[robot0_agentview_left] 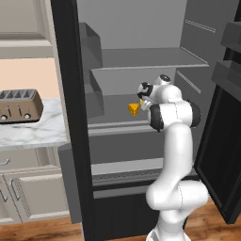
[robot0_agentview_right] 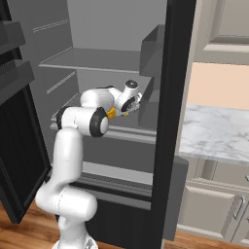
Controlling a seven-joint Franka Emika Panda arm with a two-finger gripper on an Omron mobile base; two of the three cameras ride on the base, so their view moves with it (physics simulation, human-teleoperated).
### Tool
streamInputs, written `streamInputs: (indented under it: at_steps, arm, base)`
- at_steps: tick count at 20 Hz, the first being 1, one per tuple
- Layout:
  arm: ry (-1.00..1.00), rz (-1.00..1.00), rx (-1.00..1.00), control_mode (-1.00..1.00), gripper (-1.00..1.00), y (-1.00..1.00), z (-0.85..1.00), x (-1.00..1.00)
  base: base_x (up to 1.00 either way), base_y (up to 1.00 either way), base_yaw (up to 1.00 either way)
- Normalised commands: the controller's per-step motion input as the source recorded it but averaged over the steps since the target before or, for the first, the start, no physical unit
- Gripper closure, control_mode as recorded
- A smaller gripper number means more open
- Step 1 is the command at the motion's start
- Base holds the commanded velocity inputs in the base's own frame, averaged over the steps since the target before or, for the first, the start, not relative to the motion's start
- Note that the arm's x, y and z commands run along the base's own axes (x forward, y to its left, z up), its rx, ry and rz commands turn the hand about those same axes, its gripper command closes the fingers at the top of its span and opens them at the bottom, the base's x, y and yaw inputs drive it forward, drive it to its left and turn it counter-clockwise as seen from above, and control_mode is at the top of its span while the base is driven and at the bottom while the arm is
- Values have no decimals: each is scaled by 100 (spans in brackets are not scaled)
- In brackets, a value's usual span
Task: Take the cheese, steak, and lemon wedge from the fridge and place them on the plate on the dining counter to create an appetizer plate.
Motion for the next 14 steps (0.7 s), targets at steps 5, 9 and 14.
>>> streamInputs:
  at_steps: [5,9,14]
  arm:
    - [0,10,-6,-100,-100,70,-100,10]
    - [-1,9,-6,-100,-100,74,-100,3]
    - [-12,5,-9,-100,100,75,-100,-24]
  base:
    - [0,0,0]
    - [0,0,0]
    - [0,0,0]
